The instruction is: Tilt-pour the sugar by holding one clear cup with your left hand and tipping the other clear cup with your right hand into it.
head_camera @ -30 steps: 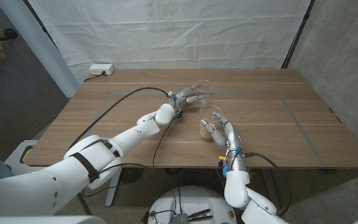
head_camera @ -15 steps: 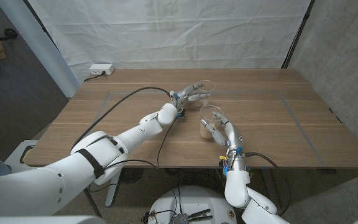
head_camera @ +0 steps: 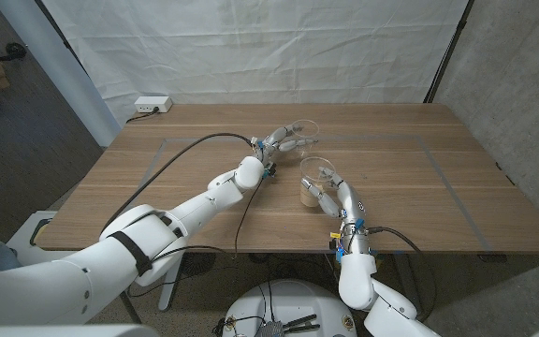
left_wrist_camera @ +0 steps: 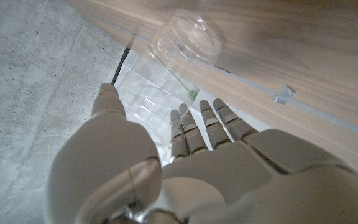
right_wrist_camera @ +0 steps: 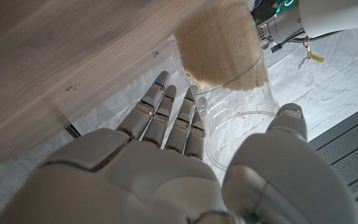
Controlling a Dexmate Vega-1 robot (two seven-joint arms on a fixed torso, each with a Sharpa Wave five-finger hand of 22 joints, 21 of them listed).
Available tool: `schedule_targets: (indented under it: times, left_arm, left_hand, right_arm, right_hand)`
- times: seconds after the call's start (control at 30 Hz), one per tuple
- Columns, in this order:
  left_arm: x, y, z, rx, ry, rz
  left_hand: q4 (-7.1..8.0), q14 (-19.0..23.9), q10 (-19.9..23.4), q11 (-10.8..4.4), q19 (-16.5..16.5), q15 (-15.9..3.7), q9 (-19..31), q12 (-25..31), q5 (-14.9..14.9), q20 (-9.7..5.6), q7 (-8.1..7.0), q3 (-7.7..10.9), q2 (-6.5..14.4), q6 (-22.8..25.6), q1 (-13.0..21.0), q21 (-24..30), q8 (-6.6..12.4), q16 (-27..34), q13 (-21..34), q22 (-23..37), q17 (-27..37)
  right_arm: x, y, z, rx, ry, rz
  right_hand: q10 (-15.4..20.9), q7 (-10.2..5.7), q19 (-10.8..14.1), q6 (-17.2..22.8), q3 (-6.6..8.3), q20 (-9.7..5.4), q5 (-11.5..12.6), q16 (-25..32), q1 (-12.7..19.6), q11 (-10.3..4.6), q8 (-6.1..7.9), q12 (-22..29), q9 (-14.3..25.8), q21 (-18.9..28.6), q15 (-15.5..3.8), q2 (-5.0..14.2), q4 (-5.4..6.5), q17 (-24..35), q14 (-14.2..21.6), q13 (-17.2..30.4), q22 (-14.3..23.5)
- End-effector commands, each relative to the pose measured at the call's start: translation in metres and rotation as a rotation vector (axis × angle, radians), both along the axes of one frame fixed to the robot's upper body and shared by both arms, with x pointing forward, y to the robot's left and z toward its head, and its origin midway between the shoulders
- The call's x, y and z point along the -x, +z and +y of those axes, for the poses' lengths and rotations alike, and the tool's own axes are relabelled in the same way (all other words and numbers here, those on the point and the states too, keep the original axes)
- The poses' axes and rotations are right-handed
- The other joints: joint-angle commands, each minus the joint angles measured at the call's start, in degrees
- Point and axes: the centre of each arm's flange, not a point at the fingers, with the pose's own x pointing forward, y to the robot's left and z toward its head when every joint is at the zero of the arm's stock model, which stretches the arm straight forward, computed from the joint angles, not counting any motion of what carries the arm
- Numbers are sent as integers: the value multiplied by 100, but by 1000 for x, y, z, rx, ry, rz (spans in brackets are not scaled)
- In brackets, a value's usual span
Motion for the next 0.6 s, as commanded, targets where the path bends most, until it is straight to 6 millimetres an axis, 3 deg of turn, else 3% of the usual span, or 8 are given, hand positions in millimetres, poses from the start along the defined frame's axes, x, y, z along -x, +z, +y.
schedule_targets:
  times: [0.03, 0.6]
  left_arm:
    - [14, 5, 21, 30, -9, 15]
    - [35, -11, 40, 55, -45, 40]
  left_hand:
    - [-1, -10, -3, 4, 97, -326, 21, -20, -19, -350, 24, 4, 12, -19, 28, 13, -22, -24, 17, 30, 13]
    - [8, 2, -17, 59, 130, -281, 22, -62, -48, -333, 66, -16, 7, -19, 24, 7, -57, -50, 19, 31, 16]
  right_arm:
    - [1, 12, 0, 24, -9, -15]
    - [2, 43, -8, 83, -47, -58]
  right_hand:
    - [53, 9, 63, 51, -18, -443, -7, -22, 21, -20, -41, -5, 21, -29, -505, 51, -6, 15, 48, 6, 23]
    - [63, -3, 99, 57, 9, -470, -12, -27, 152, -36, -60, -18, 22, -27, -543, 58, -69, 4, 67, 6, 22]
